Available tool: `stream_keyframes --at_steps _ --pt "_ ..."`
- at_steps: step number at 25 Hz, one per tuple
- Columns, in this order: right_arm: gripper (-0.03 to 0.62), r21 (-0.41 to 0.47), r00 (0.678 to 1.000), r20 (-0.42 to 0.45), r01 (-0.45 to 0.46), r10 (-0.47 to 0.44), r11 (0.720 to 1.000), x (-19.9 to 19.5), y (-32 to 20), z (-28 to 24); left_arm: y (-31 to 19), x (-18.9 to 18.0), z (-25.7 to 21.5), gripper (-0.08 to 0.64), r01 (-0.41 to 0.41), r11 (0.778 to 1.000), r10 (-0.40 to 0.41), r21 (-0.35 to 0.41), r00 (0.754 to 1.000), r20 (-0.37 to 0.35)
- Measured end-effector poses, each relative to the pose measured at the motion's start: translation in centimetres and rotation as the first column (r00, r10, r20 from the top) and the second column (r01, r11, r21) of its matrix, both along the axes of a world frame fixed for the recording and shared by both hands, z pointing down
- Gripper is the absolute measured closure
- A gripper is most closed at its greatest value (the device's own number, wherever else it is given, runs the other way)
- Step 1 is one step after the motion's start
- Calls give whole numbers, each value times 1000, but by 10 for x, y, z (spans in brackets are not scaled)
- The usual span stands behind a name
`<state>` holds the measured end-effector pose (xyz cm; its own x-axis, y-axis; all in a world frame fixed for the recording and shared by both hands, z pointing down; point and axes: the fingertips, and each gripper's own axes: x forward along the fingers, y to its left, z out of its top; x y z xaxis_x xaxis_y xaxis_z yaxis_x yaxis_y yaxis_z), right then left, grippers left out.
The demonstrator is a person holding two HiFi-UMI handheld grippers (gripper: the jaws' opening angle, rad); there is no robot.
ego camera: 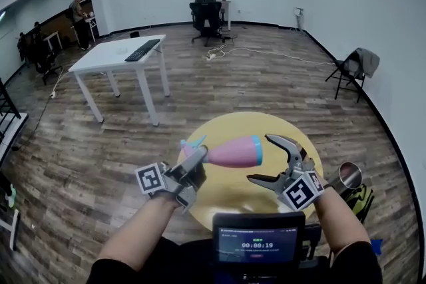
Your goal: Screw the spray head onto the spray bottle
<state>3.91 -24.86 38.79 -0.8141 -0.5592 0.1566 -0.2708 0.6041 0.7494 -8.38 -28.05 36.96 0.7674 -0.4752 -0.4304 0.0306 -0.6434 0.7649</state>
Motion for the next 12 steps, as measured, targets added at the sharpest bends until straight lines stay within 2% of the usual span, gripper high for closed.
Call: stream_keyframes --at_steps 1,2,3,4,7,9,11,12 --pt "85 11 1000 -20 11 -11 1000 -6 0 2 6 9 -3 402 -40 999 39 30 999 24" --pt "27 7 999 -38 31 -31 999 -11 1 4 12 19 -8 402 -79 995 76 62 996 51" --pt "31 -15 997 -53 59 -59 998 -15 4 6 19 29 -13 402 -109 990 102 94 992 80" --pt "118 -54 995 -57 84 -87 995 -16 8 8 26 36 -17 401 -129 984 115 125 987 116" --pt "121 -222 990 -27 132 -142 966 -9 19 7 42 51 -14 388 -180 962 119 207 953 277" --pt "120 -341 983 8 173 -181 924 -5 22 10 53 58 -11 385 -214 930 88 300 920 382" --pt "120 -477 978 42 200 -205 856 -2 22 20 63 66 -13 385 -237 874 4 424 876 481" --pt "118 -527 977 53 204 -207 825 0 21 26 64 68 -14 385 -244 857 -28 454 858 513"
